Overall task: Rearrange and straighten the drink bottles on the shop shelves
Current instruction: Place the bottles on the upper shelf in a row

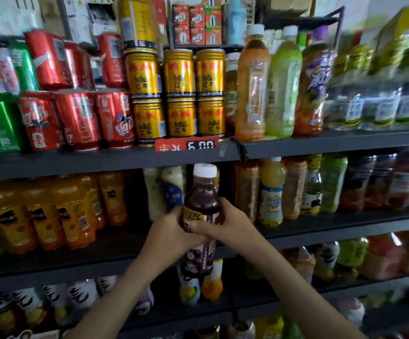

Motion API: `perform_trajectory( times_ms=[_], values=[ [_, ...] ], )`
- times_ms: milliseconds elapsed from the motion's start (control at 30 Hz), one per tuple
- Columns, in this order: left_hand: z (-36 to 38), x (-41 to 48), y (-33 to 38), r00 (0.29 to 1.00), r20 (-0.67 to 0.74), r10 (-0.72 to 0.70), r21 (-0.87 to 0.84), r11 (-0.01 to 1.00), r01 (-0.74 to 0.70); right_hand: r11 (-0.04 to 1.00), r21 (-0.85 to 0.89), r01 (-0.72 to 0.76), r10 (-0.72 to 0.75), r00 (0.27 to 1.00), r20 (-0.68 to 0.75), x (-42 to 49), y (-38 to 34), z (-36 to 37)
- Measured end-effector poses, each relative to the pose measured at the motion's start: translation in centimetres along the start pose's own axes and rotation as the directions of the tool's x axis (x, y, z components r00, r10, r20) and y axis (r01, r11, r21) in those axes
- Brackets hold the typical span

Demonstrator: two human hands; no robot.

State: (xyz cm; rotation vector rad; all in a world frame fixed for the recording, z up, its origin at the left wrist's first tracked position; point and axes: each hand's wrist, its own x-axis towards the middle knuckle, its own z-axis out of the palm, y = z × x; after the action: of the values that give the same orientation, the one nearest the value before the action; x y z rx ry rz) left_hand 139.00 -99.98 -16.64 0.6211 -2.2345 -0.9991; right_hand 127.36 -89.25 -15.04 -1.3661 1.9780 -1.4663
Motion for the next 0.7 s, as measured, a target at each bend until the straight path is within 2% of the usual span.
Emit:
perform_trajectory(
  times_ms=[167, 367, 467, 533, 700],
  values=[
    [6.1, -0.8, 6.4, 0.997, -0.004, 0.071, -0.023, 0.997, -0.072, 1.000, 0.022, 0.001, 0.001, 0.993, -0.116, -4.0, 1.5, -7.7],
    [14.4, 0.0, 15.8, 0.983, 0.083, 0.164, -0.248, 0.959, -0.139, 0.989, 0.129, 0.071, -0.040, 0.973, -0.226, -8.5, 1.7, -20.5],
    [17.4, 1.1, 19.0, 0.961, 0.202, 0.190, -0.245, 0.960, -0.138, 0.975, 0.194, 0.111, -0.050, 0.954, -0.295, -9.7, 2.4, -25.4],
    [19.0, 1.8, 20.6, 0.952, 0.232, 0.200, -0.192, 0.969, -0.157, 0.963, 0.240, 0.120, -0.031, 0.939, -0.342, -10.1, 3.1, -27.6],
    [21.9, 3.1, 23.9, 0.955, 0.068, 0.290, -0.170, 0.946, -0.275, 0.898, 0.389, 0.203, -0.014, 0.899, -0.438, -9.8, 4.5, -30.1]
  ],
)
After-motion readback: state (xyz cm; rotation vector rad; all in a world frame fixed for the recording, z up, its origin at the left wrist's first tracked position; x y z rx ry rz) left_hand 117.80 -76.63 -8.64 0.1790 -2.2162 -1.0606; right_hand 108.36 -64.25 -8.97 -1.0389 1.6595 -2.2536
